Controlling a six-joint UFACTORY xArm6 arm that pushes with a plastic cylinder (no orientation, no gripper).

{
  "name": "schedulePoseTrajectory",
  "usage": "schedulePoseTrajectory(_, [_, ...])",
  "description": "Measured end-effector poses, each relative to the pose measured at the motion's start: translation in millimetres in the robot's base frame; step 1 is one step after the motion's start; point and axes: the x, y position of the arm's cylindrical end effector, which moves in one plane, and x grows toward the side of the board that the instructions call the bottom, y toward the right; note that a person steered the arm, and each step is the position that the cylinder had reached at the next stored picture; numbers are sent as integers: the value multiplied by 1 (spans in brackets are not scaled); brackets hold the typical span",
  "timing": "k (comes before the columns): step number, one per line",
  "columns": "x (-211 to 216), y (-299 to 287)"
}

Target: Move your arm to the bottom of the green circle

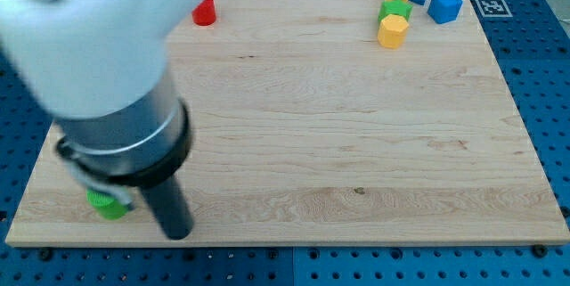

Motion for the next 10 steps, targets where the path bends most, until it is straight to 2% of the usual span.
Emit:
schedulePoseTrajectory(3, [-1,-34])
schedulePoseTrajectory(10, [-1,-71])
